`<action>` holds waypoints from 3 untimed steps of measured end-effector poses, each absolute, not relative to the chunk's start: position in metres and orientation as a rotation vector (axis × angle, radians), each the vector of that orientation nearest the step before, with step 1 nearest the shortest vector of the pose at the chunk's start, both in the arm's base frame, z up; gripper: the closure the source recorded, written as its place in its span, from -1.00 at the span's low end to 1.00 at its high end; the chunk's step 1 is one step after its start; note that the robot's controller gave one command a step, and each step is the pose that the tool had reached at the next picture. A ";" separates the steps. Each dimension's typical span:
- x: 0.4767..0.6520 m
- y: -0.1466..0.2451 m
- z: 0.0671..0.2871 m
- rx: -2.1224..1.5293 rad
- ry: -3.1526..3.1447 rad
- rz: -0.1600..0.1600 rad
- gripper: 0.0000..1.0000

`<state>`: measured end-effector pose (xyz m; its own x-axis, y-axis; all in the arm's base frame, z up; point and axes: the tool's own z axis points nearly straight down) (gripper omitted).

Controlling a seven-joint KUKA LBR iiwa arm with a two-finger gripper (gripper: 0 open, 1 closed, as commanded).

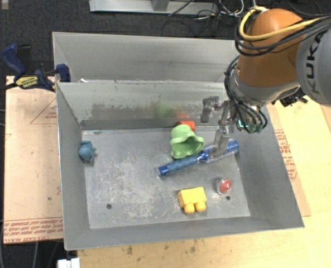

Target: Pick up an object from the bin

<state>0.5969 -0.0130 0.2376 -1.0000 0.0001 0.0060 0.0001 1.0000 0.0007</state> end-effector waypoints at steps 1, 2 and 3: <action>0.607 0.009 0.131 0.009 -3.148 -0.003 -1.00; 0.589 0.002 0.067 0.128 -3.137 -0.002 -1.00; 0.615 -0.083 0.071 0.524 -3.104 -0.001 -1.00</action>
Offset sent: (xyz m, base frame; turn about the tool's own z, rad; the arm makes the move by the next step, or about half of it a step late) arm 0.0080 0.0208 -0.1056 -0.0030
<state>0.6147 -0.0826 0.0706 -0.9446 -0.3283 -0.0066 -0.3283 0.9446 -0.0003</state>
